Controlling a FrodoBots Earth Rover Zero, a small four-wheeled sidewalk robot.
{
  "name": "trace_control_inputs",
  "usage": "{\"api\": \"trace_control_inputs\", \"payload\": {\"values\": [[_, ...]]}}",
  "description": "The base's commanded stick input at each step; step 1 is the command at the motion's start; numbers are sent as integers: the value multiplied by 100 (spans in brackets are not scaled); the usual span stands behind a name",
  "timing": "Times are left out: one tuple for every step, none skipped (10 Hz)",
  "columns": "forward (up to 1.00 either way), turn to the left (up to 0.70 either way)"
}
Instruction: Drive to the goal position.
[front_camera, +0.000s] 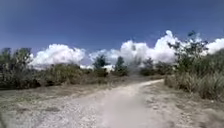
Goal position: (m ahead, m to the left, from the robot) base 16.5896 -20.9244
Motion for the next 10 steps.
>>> {"api": "trace_control_inputs", "payload": {"values": [[45, 2], [45, 2], [45, 2], [45, 2], [45, 2], [45, 2], [45, 2], [45, 2], [45, 2], [45, 2]]}}
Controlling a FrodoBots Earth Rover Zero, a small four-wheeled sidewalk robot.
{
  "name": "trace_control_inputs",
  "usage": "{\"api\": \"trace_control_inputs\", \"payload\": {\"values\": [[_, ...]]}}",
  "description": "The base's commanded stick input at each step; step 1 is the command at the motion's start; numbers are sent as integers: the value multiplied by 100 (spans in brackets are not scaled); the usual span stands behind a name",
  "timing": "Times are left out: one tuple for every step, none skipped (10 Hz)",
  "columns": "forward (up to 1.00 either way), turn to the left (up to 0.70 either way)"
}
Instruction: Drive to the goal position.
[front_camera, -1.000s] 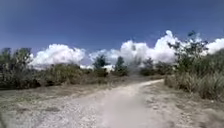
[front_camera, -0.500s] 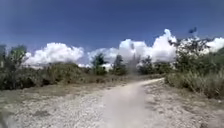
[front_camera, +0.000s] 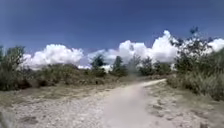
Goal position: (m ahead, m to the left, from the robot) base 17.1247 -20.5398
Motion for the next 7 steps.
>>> {"api": "trace_control_inputs", "payload": {"values": [[45, 2], [45, 2], [45, 2], [45, 2], [45, 2], [45, 2], [45, 2]]}}
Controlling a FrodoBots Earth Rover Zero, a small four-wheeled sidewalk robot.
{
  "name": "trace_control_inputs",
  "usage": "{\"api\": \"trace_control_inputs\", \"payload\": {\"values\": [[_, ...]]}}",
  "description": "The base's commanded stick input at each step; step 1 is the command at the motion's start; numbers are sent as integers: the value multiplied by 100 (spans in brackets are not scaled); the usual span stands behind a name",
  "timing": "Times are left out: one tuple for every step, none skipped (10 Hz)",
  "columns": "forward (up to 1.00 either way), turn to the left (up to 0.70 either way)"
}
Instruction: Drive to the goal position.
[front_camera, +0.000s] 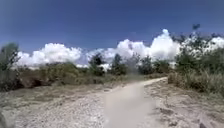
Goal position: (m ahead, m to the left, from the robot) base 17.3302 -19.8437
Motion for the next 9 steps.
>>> {"api": "trace_control_inputs", "payload": {"values": [[45, 2], [45, 2], [45, 2], [45, 2], [45, 2], [45, 2], [45, 2], [45, 2], [45, 2]]}}
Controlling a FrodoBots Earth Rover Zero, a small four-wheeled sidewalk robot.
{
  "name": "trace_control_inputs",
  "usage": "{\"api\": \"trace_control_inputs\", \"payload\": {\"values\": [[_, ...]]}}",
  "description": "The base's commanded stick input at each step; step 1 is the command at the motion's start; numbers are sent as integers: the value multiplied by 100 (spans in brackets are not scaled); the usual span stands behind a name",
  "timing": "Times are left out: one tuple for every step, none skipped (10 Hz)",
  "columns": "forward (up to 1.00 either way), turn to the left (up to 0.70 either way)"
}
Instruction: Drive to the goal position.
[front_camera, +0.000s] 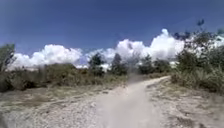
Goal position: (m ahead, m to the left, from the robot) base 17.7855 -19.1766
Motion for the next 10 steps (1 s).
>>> {"api": "trace_control_inputs", "payload": {"values": [[45, 2], [45, 2], [45, 2], [45, 2], [45, 2], [45, 2], [45, 2], [45, 2], [45, 2], [45, 2]]}}
